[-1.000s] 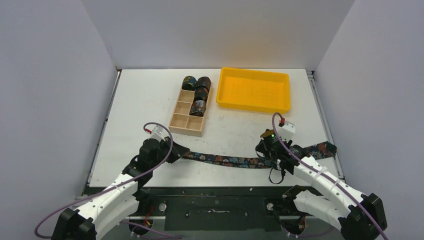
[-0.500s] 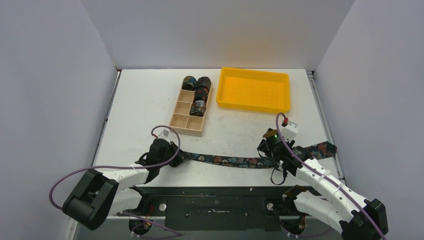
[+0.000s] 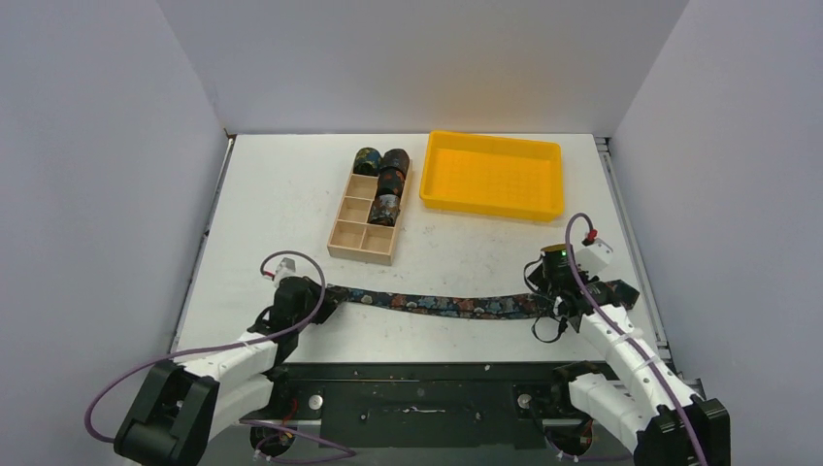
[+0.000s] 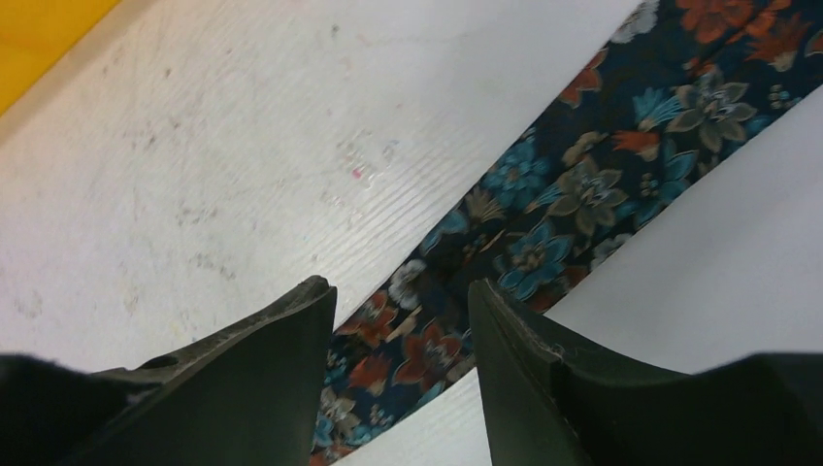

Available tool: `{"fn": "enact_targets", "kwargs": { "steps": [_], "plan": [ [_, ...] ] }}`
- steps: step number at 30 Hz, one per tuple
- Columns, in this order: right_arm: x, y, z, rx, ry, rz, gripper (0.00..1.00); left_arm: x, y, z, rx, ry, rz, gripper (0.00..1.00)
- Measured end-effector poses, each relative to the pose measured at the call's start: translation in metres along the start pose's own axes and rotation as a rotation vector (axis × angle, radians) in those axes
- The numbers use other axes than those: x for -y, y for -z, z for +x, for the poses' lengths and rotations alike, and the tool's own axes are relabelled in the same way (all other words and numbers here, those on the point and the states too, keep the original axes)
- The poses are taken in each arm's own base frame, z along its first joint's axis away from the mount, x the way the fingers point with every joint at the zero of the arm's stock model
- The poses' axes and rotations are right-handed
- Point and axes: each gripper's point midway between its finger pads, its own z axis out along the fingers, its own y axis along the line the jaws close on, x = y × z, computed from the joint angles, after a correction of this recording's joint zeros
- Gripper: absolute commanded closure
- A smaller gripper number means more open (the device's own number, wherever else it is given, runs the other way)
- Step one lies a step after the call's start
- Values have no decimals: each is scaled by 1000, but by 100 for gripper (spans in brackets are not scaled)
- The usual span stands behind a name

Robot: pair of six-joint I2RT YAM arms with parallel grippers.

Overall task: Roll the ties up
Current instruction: Roll the tie at the center of the board.

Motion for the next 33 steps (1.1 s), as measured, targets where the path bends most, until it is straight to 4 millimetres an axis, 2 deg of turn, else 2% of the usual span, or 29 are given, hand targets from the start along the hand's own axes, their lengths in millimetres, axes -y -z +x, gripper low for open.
{"fn": "enact_targets", "kwargs": {
  "steps": [4,11,14,15,16,18,21,23,25,29,31,33],
  "plan": [
    [22,-17,0,-18,-71,54,59,-8,5,-11,55,8,-29,100],
    [58,-48,22,-124,-143,153,67,-16,7,-16,86,16,-51,100],
    [62,-57,21,-136,-157,169,76,-17,6,-17,89,20,-52,100],
    [62,-61,17,-126,-172,164,85,-17,5,-17,90,21,-51,100],
    [62,-64,14,-119,-183,165,89,-17,5,-17,90,22,-51,100],
    [64,-70,9,-106,-203,168,91,-17,4,-18,91,26,-48,100],
    [65,-76,1,-90,-233,166,90,-16,3,-19,90,28,-43,100],
    [66,-79,-3,-83,-246,168,86,-15,2,-18,88,29,-41,100],
    [67,-82,-7,-78,-255,168,78,-15,2,-17,82,26,-37,100],
    [70,-82,-12,-75,-244,175,55,-13,0,-15,64,11,-23,100],
    [70,-79,-15,-81,-228,182,48,-11,1,-12,48,1,-12,100],
    [68,-74,-19,-79,-204,182,45,-11,2,-9,32,-7,-6,96]
  ]
}}
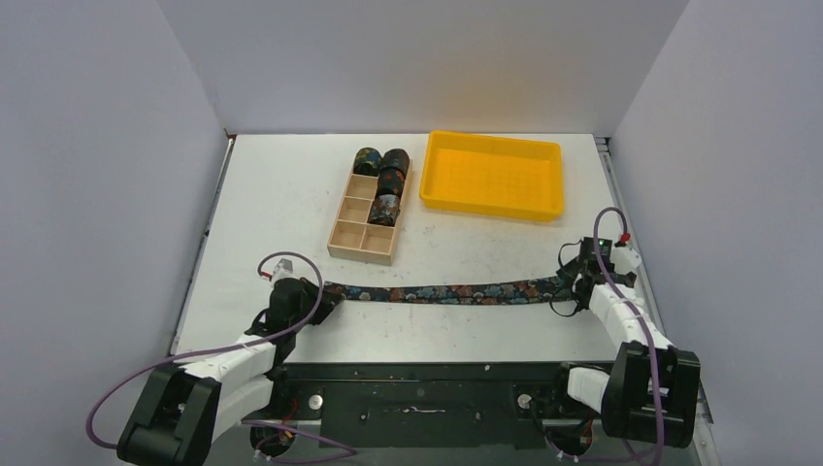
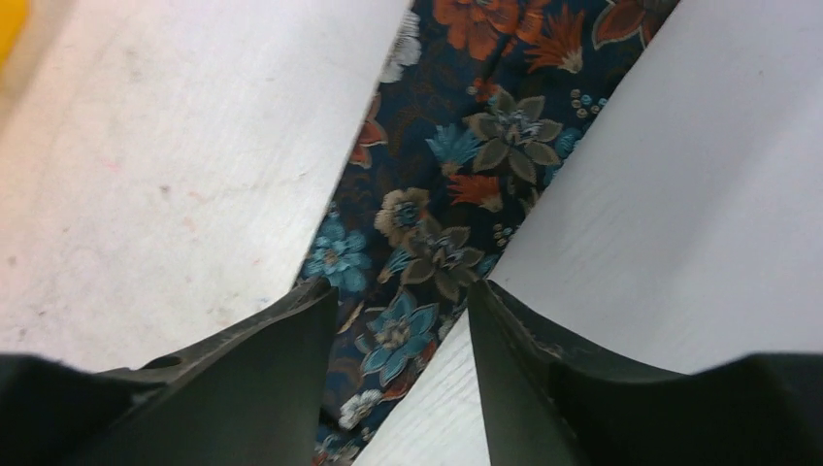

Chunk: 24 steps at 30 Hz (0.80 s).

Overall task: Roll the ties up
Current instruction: Roll the tie at the center of the board.

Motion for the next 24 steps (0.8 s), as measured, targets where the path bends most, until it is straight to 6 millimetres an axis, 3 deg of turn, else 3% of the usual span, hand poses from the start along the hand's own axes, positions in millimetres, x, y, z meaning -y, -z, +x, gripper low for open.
{"fn": "enact_targets", "kwargs": {
  "steps": [3,6,8,11,15,19,21,23,24],
  "plan": [
    [-18,17,-6,38,41,-49,44,0,6,5,-26,-18,5,85],
    [-59,48,-1,86,100,-193,44,6,15,3,-23,-37,28,73],
    [-90,69,14,93,164,-300,44,12,21,-1,-13,-44,43,66],
    [-139,106,61,56,318,-495,48,26,32,-11,15,-51,67,62],
    [-186,141,138,-50,518,-720,66,35,44,-29,88,-53,61,61],
    [-224,160,219,-180,703,-874,79,21,45,-36,132,-47,-13,61],
    [-238,167,250,-225,766,-931,84,10,44,-37,136,-46,-67,57],
    [-248,176,277,-259,827,-981,87,2,42,-38,137,-50,-123,52],
    [-254,181,288,-271,850,-1004,88,-2,42,-39,136,-54,-154,42]
  ]
}}
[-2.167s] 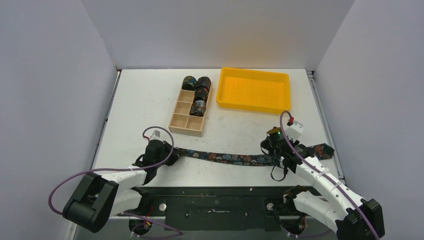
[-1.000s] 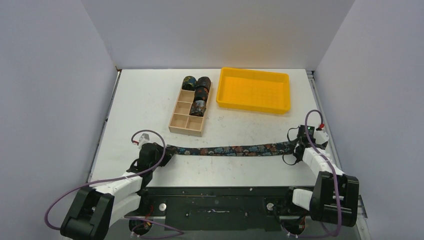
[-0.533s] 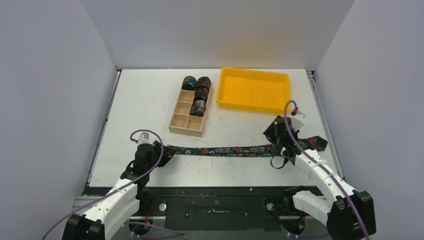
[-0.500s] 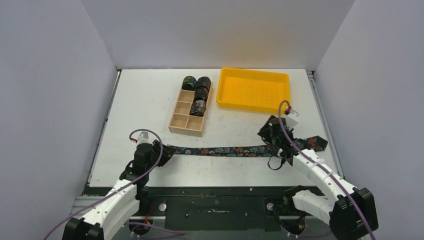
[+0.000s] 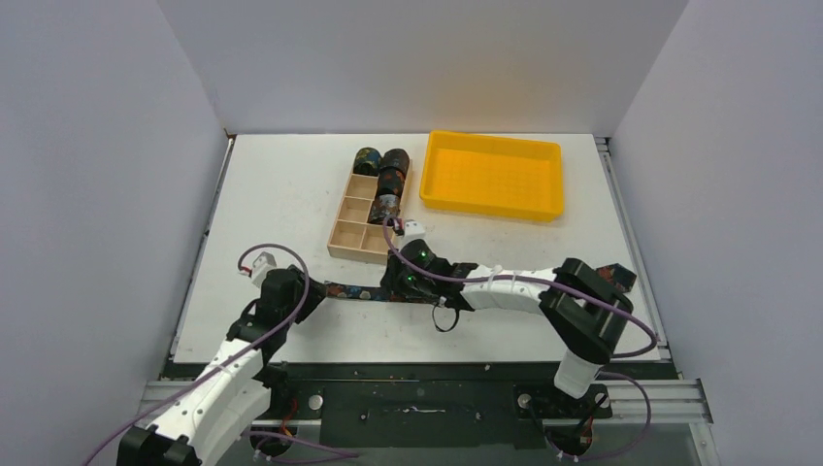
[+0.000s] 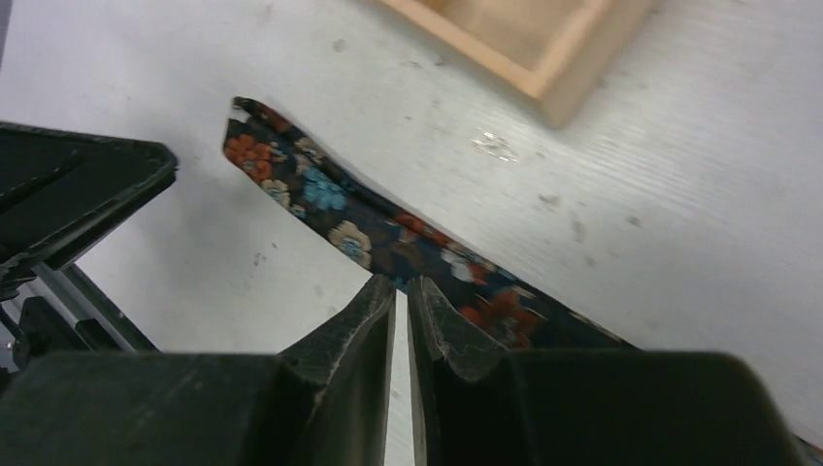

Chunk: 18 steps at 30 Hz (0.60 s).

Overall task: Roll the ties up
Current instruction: Roll the tie at the center of the board.

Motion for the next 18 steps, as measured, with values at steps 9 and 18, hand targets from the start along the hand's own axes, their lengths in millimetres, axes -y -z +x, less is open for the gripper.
{"fn": "enact_targets", "kwargs": {
  "steps": [9,18],
  "plan": [
    [-40,-41,13,-28,79,-77,95,15,-3,-25,32,-57,-81,12],
    [-40,-51,23,-48,78,-85,95,-5,-12,-13,59,-37,-51,34]
  ]
}}
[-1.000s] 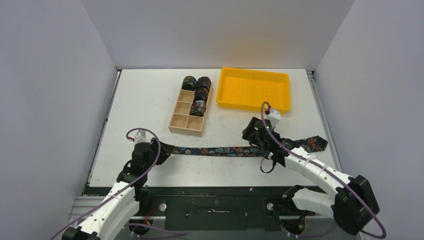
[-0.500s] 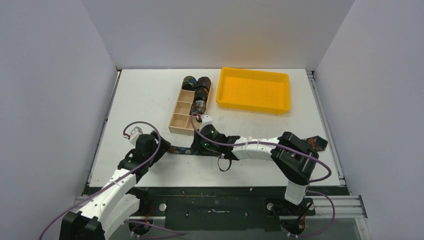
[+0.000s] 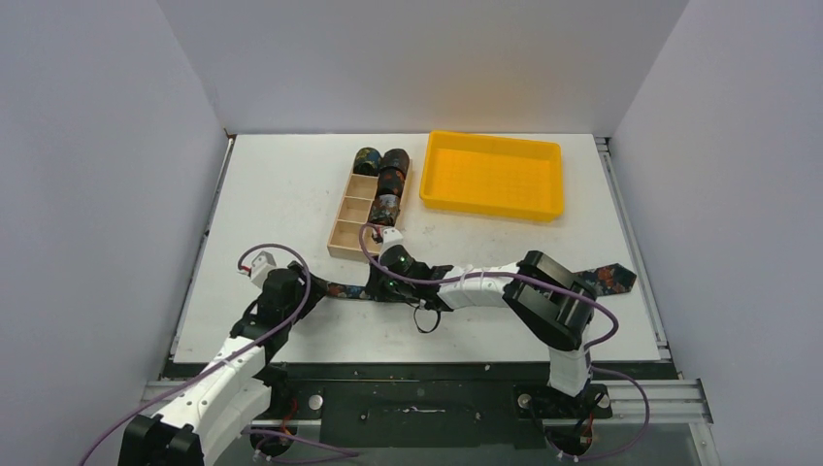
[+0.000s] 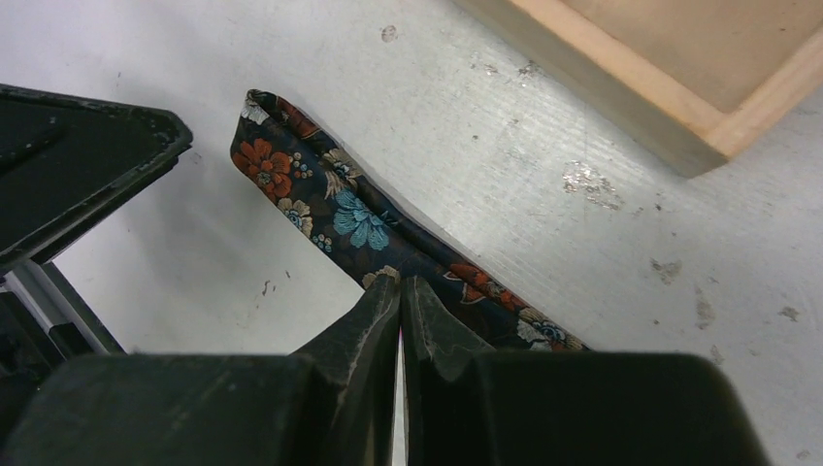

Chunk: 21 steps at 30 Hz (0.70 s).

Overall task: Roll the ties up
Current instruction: Roll the tie at the center of the board.

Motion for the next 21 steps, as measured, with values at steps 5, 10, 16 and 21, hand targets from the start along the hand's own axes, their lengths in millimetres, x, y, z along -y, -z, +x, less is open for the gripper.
{"fn": "enact_targets", "kwargs": {
  "steps": [5,10,16,21],
  "plan": [
    [-15,-10,1,-11,16,-17,95,0,-8,-1,10,9,4,41],
    [-36,-13,0,-12,33,-49,95,6,-13,-3,29,-1,40,49],
    [-36,-24,6,-40,35,-30,95,3,-19,4,26,-15,71,54],
    [-28,-29,15,-77,26,2,95,0,-22,11,15,-30,87,54]
  ]
}}
